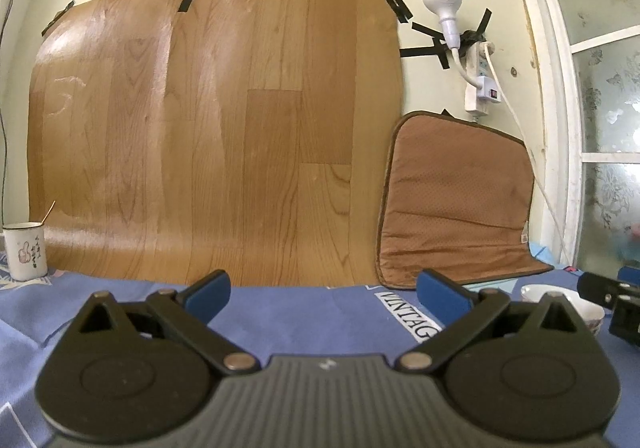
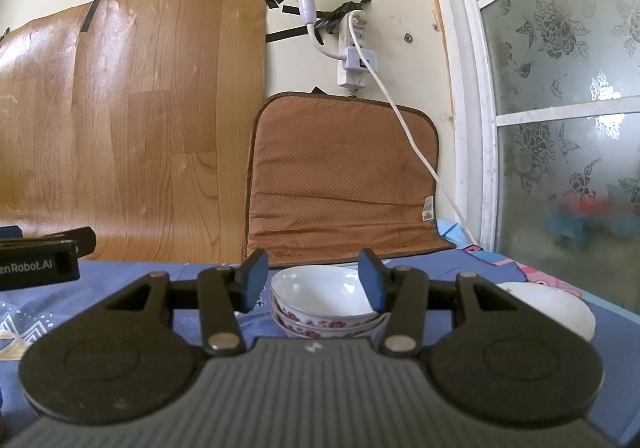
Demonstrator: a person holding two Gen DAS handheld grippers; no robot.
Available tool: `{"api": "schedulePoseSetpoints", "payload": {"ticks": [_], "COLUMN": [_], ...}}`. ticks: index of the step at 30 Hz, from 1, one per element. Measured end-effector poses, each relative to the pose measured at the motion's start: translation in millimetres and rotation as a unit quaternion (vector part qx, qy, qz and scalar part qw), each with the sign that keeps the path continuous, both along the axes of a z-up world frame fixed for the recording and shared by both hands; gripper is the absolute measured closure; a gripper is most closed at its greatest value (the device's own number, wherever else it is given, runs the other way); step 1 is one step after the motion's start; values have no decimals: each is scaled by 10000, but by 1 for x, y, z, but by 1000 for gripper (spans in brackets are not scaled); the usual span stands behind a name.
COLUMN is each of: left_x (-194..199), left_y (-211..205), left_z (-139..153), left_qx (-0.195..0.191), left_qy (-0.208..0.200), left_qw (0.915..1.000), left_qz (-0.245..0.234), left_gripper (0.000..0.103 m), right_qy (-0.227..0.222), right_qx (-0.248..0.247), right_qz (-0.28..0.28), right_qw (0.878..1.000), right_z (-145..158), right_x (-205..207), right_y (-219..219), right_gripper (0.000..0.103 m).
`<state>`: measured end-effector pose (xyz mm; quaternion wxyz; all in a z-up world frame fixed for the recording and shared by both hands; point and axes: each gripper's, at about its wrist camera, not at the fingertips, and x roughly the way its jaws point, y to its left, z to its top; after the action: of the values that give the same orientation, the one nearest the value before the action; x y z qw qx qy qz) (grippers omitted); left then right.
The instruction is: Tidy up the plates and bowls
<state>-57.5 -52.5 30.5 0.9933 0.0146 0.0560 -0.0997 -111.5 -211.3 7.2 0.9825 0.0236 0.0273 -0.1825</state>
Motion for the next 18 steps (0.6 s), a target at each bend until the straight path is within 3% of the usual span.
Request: {"api": "schedulePoseSetpoints", "payload": {"ticks": [6,18], "left_x": [-2,7], "left_y": [1,3], "left_z": [0,-1], "left_qx": [-11,-42], "left_qy": [-51,260], "left_qw": [10000,9996], "left_qz": [-54,-106], "left_gripper": [0,0], "right_qy": [0,3], "right_qx": [0,-2], "right_qz": [-4,2], "right_qw": [10000,10000], "right_z": [0,0], "right_x": [0,0], "right_y": [0,0], "right_gripper": [50,49]}}
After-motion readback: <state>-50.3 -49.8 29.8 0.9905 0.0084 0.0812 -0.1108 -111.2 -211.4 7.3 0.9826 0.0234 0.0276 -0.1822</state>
